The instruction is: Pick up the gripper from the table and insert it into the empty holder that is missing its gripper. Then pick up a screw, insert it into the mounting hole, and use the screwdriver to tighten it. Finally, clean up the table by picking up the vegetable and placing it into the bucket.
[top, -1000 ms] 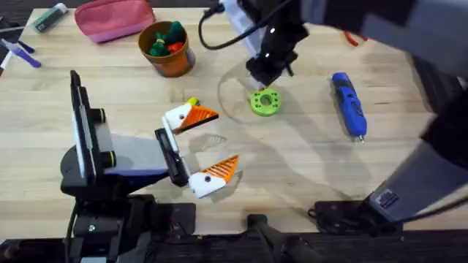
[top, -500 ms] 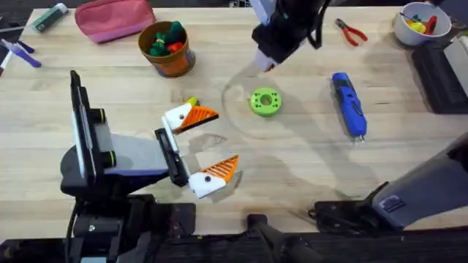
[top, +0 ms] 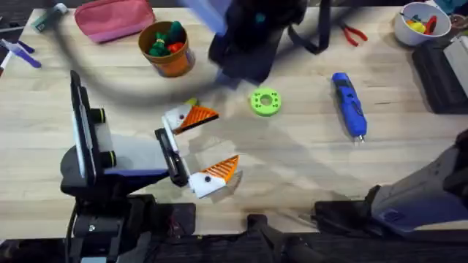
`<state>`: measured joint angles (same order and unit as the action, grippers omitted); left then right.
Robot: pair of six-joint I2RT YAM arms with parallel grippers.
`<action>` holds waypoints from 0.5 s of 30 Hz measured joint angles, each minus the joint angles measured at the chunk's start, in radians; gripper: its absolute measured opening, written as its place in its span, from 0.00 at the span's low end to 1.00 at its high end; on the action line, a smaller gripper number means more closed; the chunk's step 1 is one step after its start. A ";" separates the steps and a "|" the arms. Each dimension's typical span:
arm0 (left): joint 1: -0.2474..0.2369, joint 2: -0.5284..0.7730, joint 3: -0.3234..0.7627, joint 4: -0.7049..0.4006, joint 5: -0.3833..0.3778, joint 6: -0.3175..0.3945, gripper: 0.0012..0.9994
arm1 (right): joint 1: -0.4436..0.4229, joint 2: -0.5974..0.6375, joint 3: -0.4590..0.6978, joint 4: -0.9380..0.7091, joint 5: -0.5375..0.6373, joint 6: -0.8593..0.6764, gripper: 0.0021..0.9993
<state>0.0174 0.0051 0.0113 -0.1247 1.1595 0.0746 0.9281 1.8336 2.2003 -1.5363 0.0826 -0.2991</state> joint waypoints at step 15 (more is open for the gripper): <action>0.000 0.000 0.000 0.000 0.000 0.000 0.99 | 0.198 0.000 0.003 -0.013 0.000 -0.258 0.00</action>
<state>0.0174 0.0051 0.0113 -0.1249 1.1595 0.0746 1.1258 1.8336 2.2036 -1.5490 0.0827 -0.5570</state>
